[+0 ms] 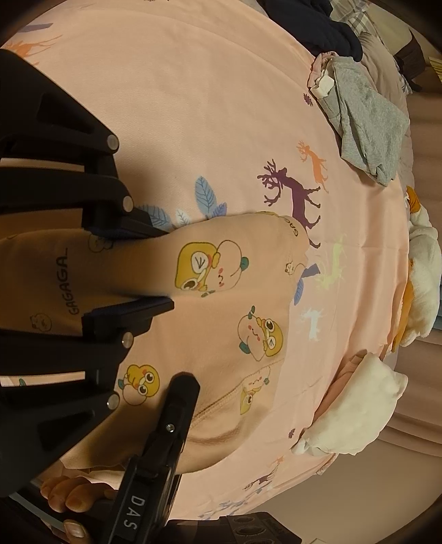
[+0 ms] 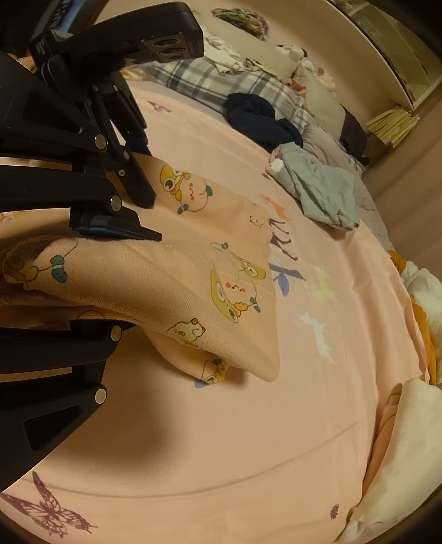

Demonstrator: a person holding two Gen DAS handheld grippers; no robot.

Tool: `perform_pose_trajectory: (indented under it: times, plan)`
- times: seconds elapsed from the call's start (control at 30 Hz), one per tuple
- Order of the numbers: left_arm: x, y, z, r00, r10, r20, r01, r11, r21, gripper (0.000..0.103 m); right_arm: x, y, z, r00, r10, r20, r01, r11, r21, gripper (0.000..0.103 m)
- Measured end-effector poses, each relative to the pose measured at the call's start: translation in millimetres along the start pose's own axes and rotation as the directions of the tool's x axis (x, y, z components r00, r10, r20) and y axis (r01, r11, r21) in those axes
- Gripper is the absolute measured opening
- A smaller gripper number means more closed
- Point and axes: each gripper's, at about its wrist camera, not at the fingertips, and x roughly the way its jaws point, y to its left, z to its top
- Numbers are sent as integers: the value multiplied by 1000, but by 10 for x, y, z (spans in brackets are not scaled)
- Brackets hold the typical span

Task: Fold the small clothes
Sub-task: 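Fold the held end over the bundle toward its other end with both grippers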

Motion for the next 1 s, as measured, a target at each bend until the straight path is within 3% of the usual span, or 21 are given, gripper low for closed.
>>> perform_pose_trajectory:
  times: [1.0]
  plan:
    - [12, 23, -11, 1000, 22, -2, -22, 1000, 7, 40, -21, -93, -14, 1000, -1, -9, 2, 999, 47, 30]
